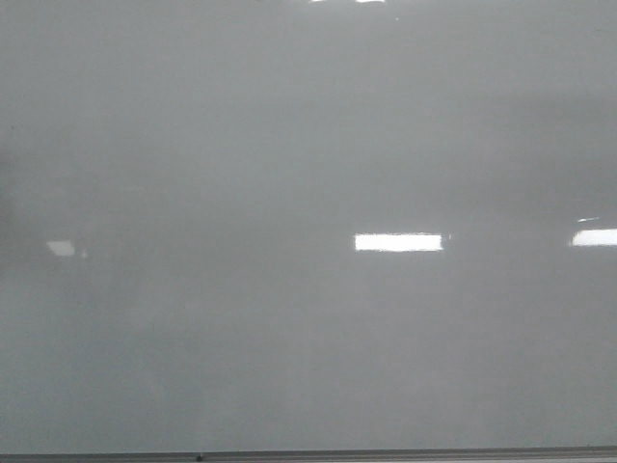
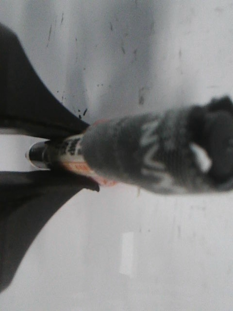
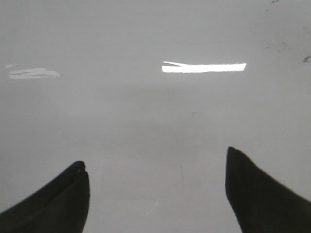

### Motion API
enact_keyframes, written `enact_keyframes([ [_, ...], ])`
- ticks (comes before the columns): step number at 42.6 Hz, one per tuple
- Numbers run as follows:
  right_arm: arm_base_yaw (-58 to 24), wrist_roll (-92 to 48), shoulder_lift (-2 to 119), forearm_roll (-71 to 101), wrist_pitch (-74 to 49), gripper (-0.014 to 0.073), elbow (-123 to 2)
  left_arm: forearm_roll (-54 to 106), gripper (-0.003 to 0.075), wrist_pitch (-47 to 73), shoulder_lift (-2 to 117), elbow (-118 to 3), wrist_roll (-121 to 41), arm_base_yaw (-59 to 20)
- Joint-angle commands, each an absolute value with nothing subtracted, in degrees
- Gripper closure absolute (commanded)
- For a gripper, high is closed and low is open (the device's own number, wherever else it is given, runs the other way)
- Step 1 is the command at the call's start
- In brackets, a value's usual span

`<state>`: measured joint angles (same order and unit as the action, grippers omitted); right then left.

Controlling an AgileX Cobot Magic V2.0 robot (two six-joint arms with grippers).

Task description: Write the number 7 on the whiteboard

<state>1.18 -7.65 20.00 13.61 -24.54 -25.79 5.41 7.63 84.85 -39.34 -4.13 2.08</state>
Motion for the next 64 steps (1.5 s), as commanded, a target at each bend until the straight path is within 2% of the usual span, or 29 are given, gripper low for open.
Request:
enact_keyframes([
  [1,1.16,-7.85,20.88,14.1,-19.65,0.0,-27.92,6.04,0.0741,11.23,81.31,-42.22,-3.38,1.82],
  [11,1.16,-7.85,21.02,14.1,-20.7,0.0,-27.92,5.92,0.0741,38.73,75.46,-53.65,-4.2,1.15],
  [16,0.87,-7.91,22.36,14.1,-24.92,0.0,-28.98,5.92,0.0741,46.5,73.0,-59.13,-9.16,-1.61],
  [24,-3.6,-12.15,27.73,14.69,-32.42,0.0,-34.4,6.27,0.0741,43.95,67.93,-60.89,-19.18,-10.96],
  [36,-17.83,-28.06,40.68,24.14,-47.36,0.0,-47.93,6.27,0.0741,39.06,61.08,-60.89,-33.26,-29.1],
  [49,-34.08,-38.25,53.79,26.86,-50.83,0.0,-60.94,6.27,0.0741,38.96,60.3,-60.89,-34.52,-45.47],
  [56,-40.07,-39.44,60.68,26.79,-50.87,0.0,-67.99,6.27,0.0741,38.88,60.3,-60.89,-34.52,-49.08],
  [64,-44.04,-41.28,67.23,26.35,-51.63,0.0,-75.73,5.79,0.0741,38.88,60.3,-60.89,-34.52,-49.34],
])
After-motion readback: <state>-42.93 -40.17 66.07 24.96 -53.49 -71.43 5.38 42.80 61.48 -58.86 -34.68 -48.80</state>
